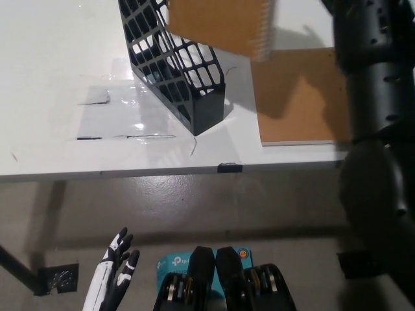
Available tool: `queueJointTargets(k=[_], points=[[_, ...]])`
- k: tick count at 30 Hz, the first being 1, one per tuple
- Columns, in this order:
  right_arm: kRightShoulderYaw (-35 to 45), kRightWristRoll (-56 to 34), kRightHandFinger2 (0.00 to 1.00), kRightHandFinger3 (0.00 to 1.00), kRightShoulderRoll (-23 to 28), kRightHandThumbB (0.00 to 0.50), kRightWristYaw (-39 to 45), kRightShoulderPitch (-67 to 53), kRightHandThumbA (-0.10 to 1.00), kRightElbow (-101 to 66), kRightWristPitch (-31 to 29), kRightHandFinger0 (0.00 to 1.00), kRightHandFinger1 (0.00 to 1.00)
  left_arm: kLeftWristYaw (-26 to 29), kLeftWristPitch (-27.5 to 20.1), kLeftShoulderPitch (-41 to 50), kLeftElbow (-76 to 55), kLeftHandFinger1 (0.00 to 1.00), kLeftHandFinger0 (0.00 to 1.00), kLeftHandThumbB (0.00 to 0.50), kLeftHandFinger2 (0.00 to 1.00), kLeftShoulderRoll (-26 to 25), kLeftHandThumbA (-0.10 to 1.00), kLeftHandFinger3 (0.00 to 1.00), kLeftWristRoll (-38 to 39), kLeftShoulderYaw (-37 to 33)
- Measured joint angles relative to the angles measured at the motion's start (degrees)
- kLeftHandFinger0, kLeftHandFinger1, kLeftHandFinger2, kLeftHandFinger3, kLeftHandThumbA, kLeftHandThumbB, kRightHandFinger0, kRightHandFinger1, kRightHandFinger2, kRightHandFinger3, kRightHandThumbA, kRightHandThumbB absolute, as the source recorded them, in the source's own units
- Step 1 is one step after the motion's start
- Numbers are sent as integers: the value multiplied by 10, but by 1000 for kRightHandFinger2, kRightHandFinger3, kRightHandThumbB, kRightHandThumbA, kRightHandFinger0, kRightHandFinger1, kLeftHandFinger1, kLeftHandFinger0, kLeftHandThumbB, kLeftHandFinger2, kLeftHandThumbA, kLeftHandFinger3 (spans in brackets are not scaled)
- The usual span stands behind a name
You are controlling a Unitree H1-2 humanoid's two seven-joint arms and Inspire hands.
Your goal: Use the right hand to pick up a book from the book holder on the left side and put it on another book on the right side
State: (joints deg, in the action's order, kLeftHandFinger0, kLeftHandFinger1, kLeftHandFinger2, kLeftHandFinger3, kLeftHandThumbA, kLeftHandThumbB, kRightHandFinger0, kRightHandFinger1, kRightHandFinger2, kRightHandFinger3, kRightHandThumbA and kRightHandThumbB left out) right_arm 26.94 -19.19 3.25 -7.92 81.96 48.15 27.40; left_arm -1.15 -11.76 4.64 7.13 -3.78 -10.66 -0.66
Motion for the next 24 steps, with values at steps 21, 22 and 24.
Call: queueJointTargets(k=[21,22,24], points=[[-71,-142,738,1000,180,57,1,30,-100,39,0,0,283,0,-4,5,11,1000,994,61,994,0,841,1000,1,0],[-75,-150,718,1000,183,46,2,30,-100,44,0,0,261,0,-5,5,11,1000,994,66,998,0,857,1000,1,0],[-87,-167,725,1000,188,56,6,30,-100,54,0,0,253,0,-7,6,12,1000,976,48,992,0,854,1000,1,0]])
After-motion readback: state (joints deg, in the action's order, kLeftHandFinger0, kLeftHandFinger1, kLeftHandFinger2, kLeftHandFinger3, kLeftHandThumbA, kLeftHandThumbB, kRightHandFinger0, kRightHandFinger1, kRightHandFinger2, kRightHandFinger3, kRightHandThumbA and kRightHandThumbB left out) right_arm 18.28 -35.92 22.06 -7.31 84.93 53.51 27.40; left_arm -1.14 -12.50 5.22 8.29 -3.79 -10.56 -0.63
